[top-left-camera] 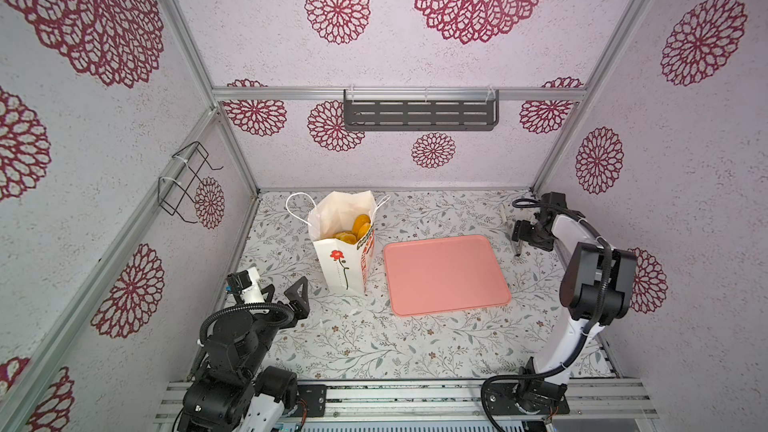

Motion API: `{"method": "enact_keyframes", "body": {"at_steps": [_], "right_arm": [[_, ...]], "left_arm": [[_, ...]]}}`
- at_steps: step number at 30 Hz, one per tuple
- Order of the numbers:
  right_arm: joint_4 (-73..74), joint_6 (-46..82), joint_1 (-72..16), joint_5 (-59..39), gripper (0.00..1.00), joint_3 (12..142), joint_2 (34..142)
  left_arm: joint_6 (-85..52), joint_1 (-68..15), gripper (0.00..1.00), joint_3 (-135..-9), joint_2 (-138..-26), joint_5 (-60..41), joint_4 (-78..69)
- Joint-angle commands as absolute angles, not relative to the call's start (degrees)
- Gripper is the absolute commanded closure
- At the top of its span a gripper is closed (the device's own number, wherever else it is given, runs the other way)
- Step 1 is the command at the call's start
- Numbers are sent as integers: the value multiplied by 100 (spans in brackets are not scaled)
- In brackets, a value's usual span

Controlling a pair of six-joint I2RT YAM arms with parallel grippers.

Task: Take the fake bread out of the paper bag
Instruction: 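Close the right gripper on the tongs handle and lift them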

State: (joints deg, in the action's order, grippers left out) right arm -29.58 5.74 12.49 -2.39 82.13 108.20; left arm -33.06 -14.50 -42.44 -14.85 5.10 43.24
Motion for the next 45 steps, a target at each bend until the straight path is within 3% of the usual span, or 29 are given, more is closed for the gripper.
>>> {"method": "enact_keyframes", "body": {"at_steps": [1,12,29,34,45], "right_arm": [[-2355,486,1244,-480,6,7942,10533],[-3061,303,1231,-379,20,8380,11215],[-2841,256,1136,-18,30,8691,11807],[-2759,185,1118,-32,47,8759,11924],[-2659,141,1063,167,46,8972,12215]], "left_arm": [[-3309,-1477,3,-4200,-1459,571,4205],[-3340,-1477,3,-4170,-1360,637,4193],[-3330,-1475,3,-4201,-1581,710,4243],[-3332,-1477,3,-4210,-1630,738,4254],[-3357,-1477,3,-4236,-1731,772,4298]]}}
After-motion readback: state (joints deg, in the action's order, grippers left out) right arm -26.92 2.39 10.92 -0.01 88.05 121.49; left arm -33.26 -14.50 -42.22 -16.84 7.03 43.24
